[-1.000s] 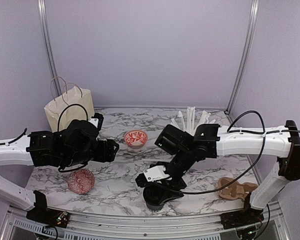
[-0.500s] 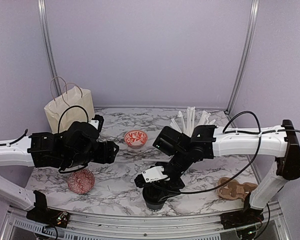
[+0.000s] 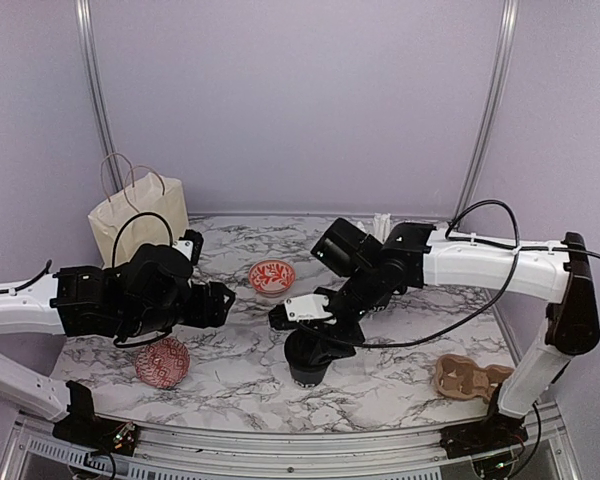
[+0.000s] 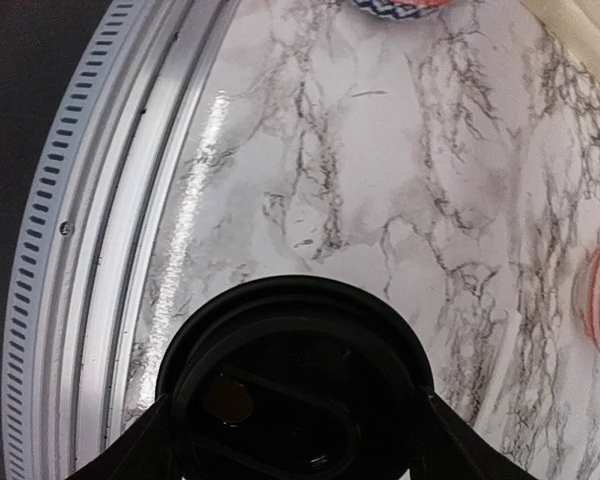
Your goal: Pack the takeout coffee
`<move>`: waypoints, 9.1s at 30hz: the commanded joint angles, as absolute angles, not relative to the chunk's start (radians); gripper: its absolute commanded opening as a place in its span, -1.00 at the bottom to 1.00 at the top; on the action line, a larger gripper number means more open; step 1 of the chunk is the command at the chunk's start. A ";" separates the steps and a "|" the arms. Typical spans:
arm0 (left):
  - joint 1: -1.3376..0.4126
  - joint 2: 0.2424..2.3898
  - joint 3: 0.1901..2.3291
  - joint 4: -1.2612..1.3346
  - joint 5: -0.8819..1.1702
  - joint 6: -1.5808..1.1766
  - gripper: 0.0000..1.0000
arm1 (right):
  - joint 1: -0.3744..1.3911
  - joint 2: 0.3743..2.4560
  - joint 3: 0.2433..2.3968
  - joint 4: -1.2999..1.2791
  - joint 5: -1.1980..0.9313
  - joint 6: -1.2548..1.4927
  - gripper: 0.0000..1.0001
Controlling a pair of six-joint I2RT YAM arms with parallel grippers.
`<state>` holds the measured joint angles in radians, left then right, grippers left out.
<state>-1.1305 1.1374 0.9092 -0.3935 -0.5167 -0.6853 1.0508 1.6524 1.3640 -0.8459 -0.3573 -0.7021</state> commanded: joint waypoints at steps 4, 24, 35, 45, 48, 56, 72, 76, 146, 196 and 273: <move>-1.126 1.116 0.900 -0.385 -0.532 -0.676 0.61 | 0.899 1.769 1.513 -0.838 -0.259 -0.617 0.30; -1.126 1.080 0.870 -0.384 -0.537 -0.690 0.61 | 0.752 2.042 1.758 -0.844 -0.152 -0.483 0.26; -1.126 1.070 0.895 -0.391 -0.529 -0.627 0.62 | 0.753 2.008 1.803 -0.870 -0.212 -0.476 0.77; -1.125 1.063 1.056 -0.496 -0.544 -0.438 0.65 | 0.753 1.867 1.851 -0.927 -0.355 -0.477 0.89; -1.124 1.048 1.141 -0.570 -0.616 -0.404 0.65 | 0.752 1.775 1.802 -0.939 -0.407 -0.523 0.89; -0.872 1.022 1.394 -0.824 -0.785 -0.341 0.52 | 0.752 1.467 1.496 -0.934 -0.490 -0.641 0.84; -0.050 1.367 1.746 -0.963 -0.121 -0.146 0.58 | 0.752 1.307 1.331 -0.989 -0.587 -0.724 0.74; -0.006 1.500 1.788 -0.956 -0.014 -0.103 0.52 | 0.752 1.273 1.287 -0.990 -0.580 -0.732 0.74; -0.820 1.274 1.564 -0.826 0.752 0.070 -1.00 | 0.267 1.075 0.680 -1.079 -0.050 -1.052 -0.35; -0.879 1.574 1.640 -0.916 0.692 0.166 -1.00 | 0.295 1.201 0.816 -1.129 -0.139 -0.746 0.11; -0.889 1.329 1.698 -0.929 0.378 0.086 0.42 | 0.916 1.421 1.848 -1.055 -0.944 -0.729 -0.52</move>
